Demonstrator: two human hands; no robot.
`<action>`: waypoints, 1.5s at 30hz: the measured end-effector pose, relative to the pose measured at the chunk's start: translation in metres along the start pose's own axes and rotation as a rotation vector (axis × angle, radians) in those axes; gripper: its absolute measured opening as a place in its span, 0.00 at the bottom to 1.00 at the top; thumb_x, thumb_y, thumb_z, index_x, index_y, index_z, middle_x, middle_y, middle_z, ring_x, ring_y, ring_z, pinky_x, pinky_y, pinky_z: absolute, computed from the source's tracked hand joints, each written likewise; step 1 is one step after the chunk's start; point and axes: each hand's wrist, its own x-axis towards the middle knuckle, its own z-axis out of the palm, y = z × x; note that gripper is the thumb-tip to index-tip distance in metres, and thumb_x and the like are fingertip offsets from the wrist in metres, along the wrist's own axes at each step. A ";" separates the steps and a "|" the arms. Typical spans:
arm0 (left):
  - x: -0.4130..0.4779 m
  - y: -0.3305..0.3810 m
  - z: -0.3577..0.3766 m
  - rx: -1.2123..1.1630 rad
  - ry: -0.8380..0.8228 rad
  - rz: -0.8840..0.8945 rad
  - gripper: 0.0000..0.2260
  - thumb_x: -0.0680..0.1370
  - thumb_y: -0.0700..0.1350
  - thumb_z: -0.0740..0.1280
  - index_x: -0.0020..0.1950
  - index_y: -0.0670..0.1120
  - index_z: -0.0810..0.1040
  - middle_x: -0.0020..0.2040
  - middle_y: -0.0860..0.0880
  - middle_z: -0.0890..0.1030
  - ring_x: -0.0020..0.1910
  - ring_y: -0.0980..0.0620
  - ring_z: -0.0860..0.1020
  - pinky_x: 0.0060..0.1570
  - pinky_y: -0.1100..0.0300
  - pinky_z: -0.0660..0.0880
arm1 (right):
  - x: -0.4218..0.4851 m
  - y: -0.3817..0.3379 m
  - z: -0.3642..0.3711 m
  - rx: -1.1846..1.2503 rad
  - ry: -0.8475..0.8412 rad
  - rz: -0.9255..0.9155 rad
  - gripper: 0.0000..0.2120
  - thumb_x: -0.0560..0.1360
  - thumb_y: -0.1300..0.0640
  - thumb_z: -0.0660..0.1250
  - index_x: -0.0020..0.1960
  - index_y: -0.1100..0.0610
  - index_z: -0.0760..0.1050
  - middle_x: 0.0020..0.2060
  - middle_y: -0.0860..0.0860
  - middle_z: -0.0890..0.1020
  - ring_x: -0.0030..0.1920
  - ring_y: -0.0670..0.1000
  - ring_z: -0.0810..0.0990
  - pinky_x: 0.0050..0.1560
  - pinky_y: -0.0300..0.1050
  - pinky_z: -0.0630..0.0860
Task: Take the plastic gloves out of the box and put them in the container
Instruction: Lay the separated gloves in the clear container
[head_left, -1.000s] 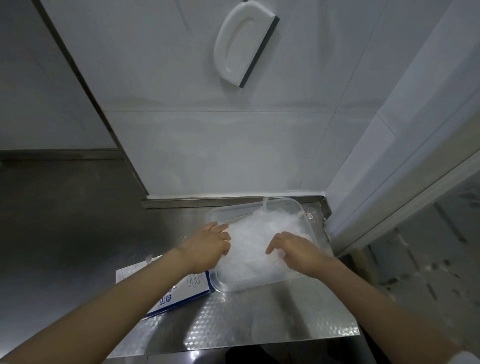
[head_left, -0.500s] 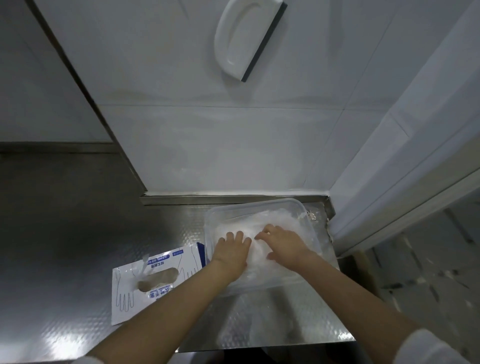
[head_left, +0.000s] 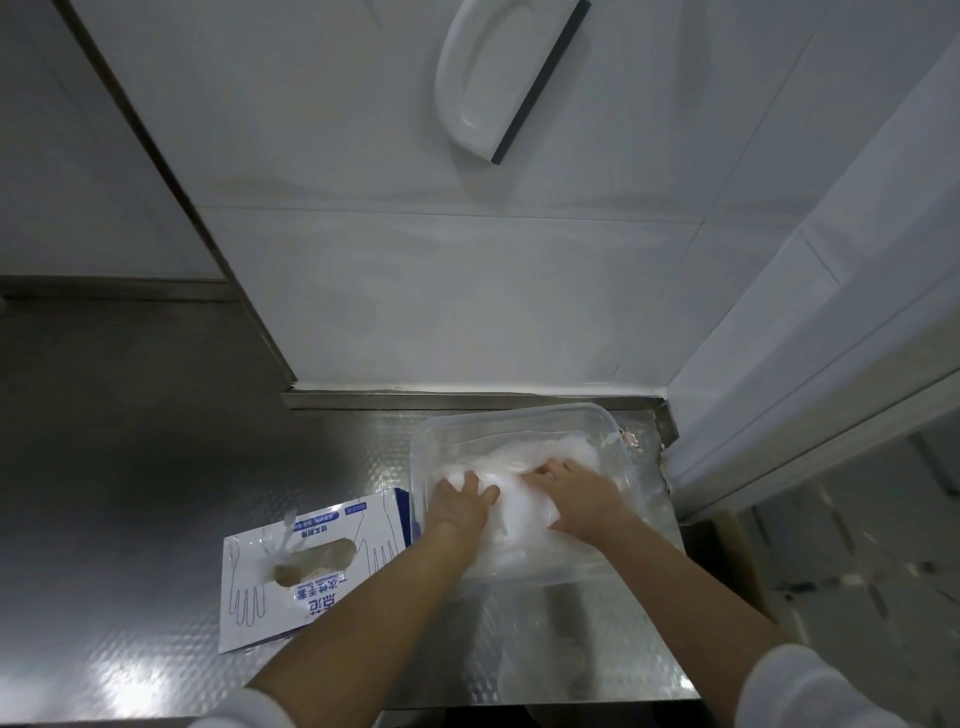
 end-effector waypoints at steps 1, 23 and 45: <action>-0.001 0.001 0.000 0.009 0.004 -0.001 0.39 0.76 0.40 0.67 0.77 0.48 0.43 0.77 0.40 0.45 0.74 0.36 0.55 0.71 0.51 0.59 | 0.000 0.000 0.000 -0.005 -0.002 0.002 0.35 0.73 0.53 0.69 0.75 0.49 0.56 0.70 0.50 0.63 0.69 0.53 0.63 0.65 0.46 0.67; -0.121 -0.157 0.089 -0.562 0.422 -0.273 0.34 0.73 0.63 0.66 0.73 0.51 0.58 0.71 0.52 0.63 0.70 0.50 0.63 0.66 0.55 0.60 | -0.021 -0.207 -0.041 0.500 0.258 -0.225 0.19 0.78 0.65 0.60 0.68 0.55 0.64 0.65 0.52 0.69 0.60 0.54 0.74 0.57 0.49 0.73; -0.122 -0.177 0.130 -0.544 0.345 -0.143 0.42 0.68 0.57 0.73 0.74 0.46 0.55 0.73 0.50 0.59 0.72 0.51 0.56 0.69 0.58 0.59 | 0.023 -0.241 -0.044 0.843 0.230 0.085 0.10 0.82 0.56 0.49 0.60 0.54 0.65 0.49 0.56 0.80 0.46 0.53 0.79 0.49 0.48 0.75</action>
